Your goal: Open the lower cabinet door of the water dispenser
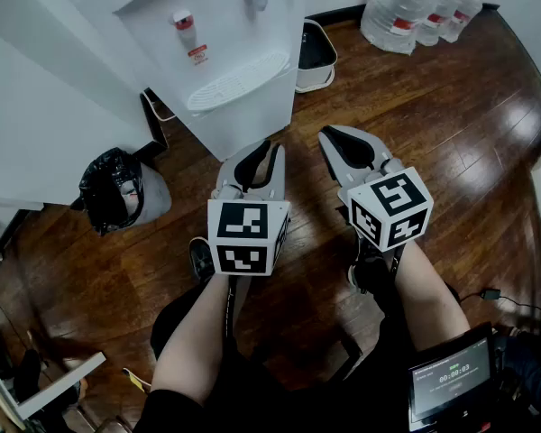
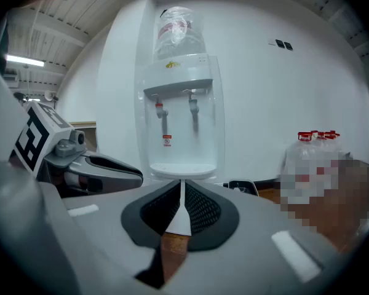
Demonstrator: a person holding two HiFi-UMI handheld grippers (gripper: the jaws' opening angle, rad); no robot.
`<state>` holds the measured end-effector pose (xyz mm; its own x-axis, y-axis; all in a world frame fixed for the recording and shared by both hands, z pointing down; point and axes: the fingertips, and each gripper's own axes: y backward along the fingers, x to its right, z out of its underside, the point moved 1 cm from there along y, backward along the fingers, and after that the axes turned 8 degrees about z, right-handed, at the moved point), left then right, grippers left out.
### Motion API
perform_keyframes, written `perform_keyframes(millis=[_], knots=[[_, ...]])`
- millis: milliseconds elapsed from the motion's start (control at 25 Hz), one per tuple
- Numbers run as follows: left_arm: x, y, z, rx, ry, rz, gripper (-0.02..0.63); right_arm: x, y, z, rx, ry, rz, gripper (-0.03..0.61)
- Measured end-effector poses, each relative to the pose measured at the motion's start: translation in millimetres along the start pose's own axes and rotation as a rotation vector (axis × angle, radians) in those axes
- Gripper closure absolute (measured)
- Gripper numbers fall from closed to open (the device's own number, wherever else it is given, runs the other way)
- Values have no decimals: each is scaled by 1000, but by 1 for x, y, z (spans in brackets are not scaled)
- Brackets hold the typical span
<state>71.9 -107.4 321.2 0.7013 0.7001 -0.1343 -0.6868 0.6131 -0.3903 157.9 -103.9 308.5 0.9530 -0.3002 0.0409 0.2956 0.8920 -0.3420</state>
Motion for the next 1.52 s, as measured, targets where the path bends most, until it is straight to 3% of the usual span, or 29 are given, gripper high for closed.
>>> perform_keyframes(millis=[160,520,760,920,1240,1520], knots=[[-4,-16,3,-32,-3,24,543,11,-20,10,-47,22,-15,496],[-37,-64,-3,-43,48,26,543,31,-86,35,-171,181,-80,461],[-48,-104,23,-147,62,52,539,58,-139,59,-240,183,-90,398],[-47,-126,35,-200,52,76,477,69,-171,79,-302,199,-144,353],[-44,-145,47,-301,114,189,389,70,-220,124,-427,353,-282,173],[-50,-145,52,-345,125,200,388,63,-253,123,-427,446,-315,141]])
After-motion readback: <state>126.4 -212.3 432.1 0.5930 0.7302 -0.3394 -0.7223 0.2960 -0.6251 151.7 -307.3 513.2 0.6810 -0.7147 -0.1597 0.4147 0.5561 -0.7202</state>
